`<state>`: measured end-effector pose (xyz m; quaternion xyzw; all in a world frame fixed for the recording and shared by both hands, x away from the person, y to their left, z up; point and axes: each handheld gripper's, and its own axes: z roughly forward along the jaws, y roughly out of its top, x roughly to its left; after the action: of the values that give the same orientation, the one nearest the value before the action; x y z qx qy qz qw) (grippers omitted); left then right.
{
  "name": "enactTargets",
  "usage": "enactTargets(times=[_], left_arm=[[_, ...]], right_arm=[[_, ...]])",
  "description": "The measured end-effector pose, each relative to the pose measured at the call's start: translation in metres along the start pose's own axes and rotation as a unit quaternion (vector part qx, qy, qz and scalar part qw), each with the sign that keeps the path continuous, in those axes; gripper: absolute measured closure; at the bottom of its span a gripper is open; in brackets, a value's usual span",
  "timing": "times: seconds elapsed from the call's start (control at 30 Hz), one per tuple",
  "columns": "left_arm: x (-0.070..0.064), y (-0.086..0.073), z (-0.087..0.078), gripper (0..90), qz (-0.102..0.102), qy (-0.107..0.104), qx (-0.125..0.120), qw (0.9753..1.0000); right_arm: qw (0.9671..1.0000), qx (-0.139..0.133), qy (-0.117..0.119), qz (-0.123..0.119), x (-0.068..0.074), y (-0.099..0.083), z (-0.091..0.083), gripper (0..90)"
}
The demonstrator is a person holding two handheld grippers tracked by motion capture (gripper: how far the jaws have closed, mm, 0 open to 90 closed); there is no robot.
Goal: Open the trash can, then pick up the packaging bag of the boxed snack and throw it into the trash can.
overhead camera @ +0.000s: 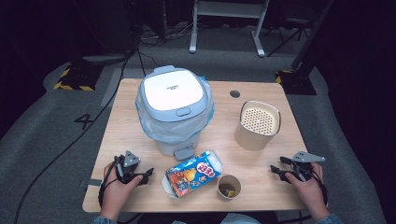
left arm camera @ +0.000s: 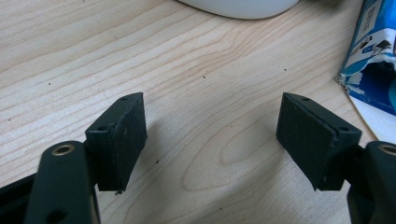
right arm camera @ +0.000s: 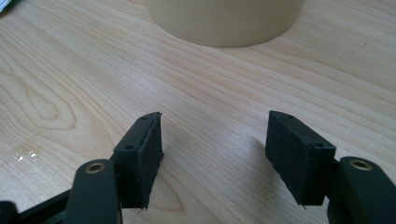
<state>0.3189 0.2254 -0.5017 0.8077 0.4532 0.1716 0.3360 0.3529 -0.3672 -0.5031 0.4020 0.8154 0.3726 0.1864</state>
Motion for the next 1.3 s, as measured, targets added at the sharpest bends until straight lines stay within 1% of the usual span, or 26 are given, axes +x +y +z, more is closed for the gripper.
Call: enactTargets(times=[0.03, 0.1, 0.17, 0.2, 0.27, 0.3, 0.33, 0.37, 0.4, 0.43, 0.5, 0.53, 0.57, 0.67, 0.77, 0.8, 0.9, 0.93, 0.97, 1.03, 1.07, 1.1, 1.13, 1.17, 1.2, 1.3], left_arm=[[0.000, 0.000, -0.001, 25.3, -0.002, -0.004, -0.001, 1.0000], [0.000, 0.001, -0.002, 26.4, 0.003, -0.003, -0.001, 1.0000], [0.000, 0.002, -0.005, 26.7, 0.003, -0.006, -0.002, 1.0000], [0.000, 0.004, -0.010, 27.0, 0.006, -0.009, -0.003, 0.9999], [0.000, 0.005, -0.012, 27.1, 0.006, -0.008, -0.003, 0.9999], [0.000, 0.007, -0.015, 26.6, 0.002, -0.013, -0.005, 0.9999], [0.000, 0.007, -0.015, 25.5, 0.002, -0.013, -0.005, 0.9999], [0.000, 0.009, -0.018, 24.2, 0.004, -0.018, -0.004, 0.9998], [0.000, 0.009, -0.018, 23.9, 0.004, -0.018, -0.004, 0.9998], [-0.001, 0.012, -0.020, 23.5, 0.013, -0.022, -0.004, 0.9997], [-0.001, 0.013, -0.021, 21.7, 0.012, -0.025, -0.004, 0.9996], [-0.002, 0.016, -0.023, 21.8, 0.009, -0.032, -0.010, 0.9994], [-0.002, 0.018, -0.025, 21.8, 0.009, -0.034, -0.010, 0.9993], [-0.003, 0.024, -0.031, 25.8, 0.022, -0.037, -0.014, 0.9990], [-0.002, 0.028, -0.035, 29.3, 0.023, -0.043, -0.018, 0.9986], [-0.002, 0.032, -0.038, 30.7, 0.024, -0.048, -0.024, 0.9983], [-0.003, 0.038, -0.045, 32.7, 0.019, -0.056, -0.039, 0.9975], [-0.003, 0.040, -0.047, 33.9, 0.018, -0.060, -0.044, 0.9970], [-0.002, 0.043, -0.050, 36.0, 0.024, -0.066, -0.050, 0.9963], [-0.003, 0.047, -0.053, 39.5, 0.028, -0.075, -0.058, 0.9951], [-0.002, 0.050, -0.056, 42.4, 0.032, -0.084, -0.061, 0.9941], [-0.002, 0.050, -0.056, 45.4, 0.032, -0.084, -0.061, 0.9941], [-0.003, 0.052, -0.059, 48.3, 0.034, -0.091, -0.066, 0.9931], [-0.003, 0.055, -0.063, 53.2, 0.035, -0.102, -0.069, 0.9917], [-0.003, 0.057, -0.066, 58.2, 0.039, -0.109, -0.070, 0.9908], [-0.003, 0.063, -0.073, 65.0, 0.046, -0.129, -0.075, 0.9877]], right_arm=[[1.0000, 0.000, 0.000, -0.001, 0.000, 0.000, 0.000, 36.8], [1.0000, 0.000, 0.000, 0.000, 0.000, 0.000, 0.000, 36.8], [1.0000, 0.000, 0.000, 0.000, 0.000, 0.000, 0.000, 36.8], [1.0000, 0.000, 0.000, 0.000, 0.000, 0.000, 0.000, 36.8], [1.0000, 0.000, 0.000, 0.000, 0.000, 0.000, 0.000, 36.8], [1.0000, 0.000, 0.000, 0.000, 0.000, 0.000, 0.000, 36.8], [1.0000, 0.000, 0.000, 0.000, 0.000, 0.000, 0.000, 36.8], [1.0000, 0.000, 0.000, 0.000, 0.000, 0.000, 0.000, 36.7], [1.0000, 0.000, 0.000, 0.000, 0.000, 0.000, 0.000, 36.7], [1.0000, 0.000, 0.000, 0.000, 0.000, 0.000, 0.000, 36.8], [1.0000, 0.000, 0.000, 0.000, 0.000, 0.000, 0.000, 36.8], [1.0000, 0.000, 0.000, 0.000, 0.000, 0.000, 0.000, 36.7], [1.0000, 0.000, 0.000, 0.000, 0.000, 0.000, 0.000, 36.7], [1.0000, 0.000, 0.000, 0.000, 0.000, 0.000, 0.000, 36.7], [1.0000, 0.000, 0.000, 0.000, 0.000, 0.000, 0.000, 36.6], [1.0000, 0.000, 0.000, 0.000, 0.000, 0.000, 0.000, 36.5], [1.0000, 0.000, 0.001, -0.002, -0.001, 0.000, 0.001, 36.2], [1.0000, 0.000, 0.001, -0.002, -0.001, 0.000, 0.001, 36.2], [1.0000, 0.000, 0.001, -0.002, -0.001, 0.000, 0.001, 36.1], [1.0000, 0.000, 0.001, -0.003, -0.001, 0.001, 0.001, 36.1], [1.0000, 0.000, 0.001, -0.002, -0.001, 0.001, 0.001, 36.2], [1.0000, 0.000, 0.001, -0.002, -0.001, 0.001, 0.001, 36.2], [1.0000, 0.001, 0.000, -0.001, -0.001, 0.001, 0.002, 36.1], [1.0000, 0.000, 0.001, 0.000, -0.001, 0.002, 0.002, 36.1], [1.0000, 0.000, 0.000, -0.001, -0.002, 0.002, 0.002, 36.1], [1.0000, 0.000, -0.001, 0.000, -0.002, 0.002, 0.003, 36.1]])
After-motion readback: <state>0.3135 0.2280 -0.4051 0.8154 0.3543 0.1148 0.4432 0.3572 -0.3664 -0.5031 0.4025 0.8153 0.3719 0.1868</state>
